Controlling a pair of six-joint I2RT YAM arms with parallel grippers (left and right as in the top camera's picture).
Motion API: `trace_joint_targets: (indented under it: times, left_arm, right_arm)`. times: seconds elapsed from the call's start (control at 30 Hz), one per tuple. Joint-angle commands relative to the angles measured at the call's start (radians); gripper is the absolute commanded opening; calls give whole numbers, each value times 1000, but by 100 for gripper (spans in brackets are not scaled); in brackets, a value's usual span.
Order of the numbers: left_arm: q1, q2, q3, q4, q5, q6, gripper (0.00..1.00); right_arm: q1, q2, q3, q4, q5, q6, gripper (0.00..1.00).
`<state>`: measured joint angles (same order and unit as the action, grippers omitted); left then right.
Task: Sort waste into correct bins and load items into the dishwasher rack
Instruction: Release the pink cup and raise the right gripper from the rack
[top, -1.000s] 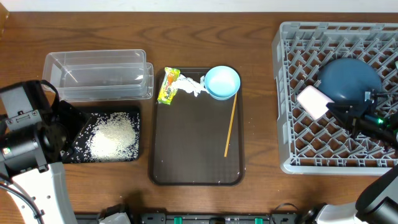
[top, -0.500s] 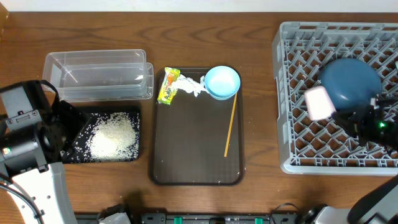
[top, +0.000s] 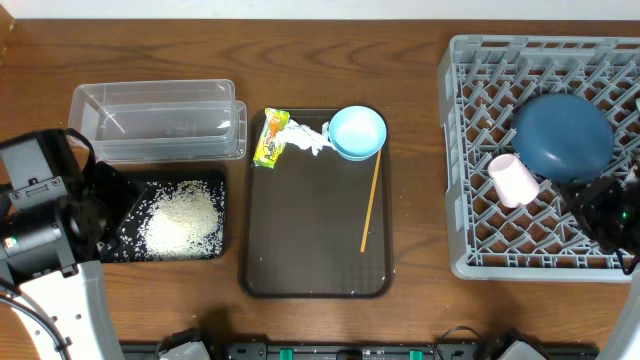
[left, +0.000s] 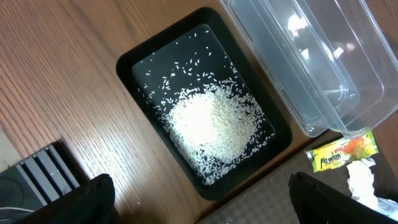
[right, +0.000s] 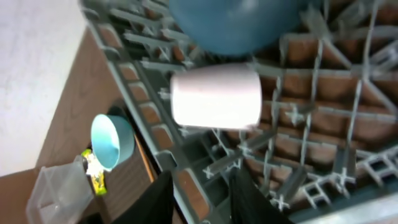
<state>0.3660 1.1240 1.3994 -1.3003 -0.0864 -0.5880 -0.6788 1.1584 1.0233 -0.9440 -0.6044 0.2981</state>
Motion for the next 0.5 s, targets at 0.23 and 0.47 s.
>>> trace_joint_targets:
  times: [0.23,0.47]
  left_arm:
    - [6,-1,12,0,-19,-8,92]
    - [6,-1,12,0,-19,-8,92]
  right_arm:
    - [330,41,-4,280,113,206,1]
    - [539,207,-4,378,372,293,1]
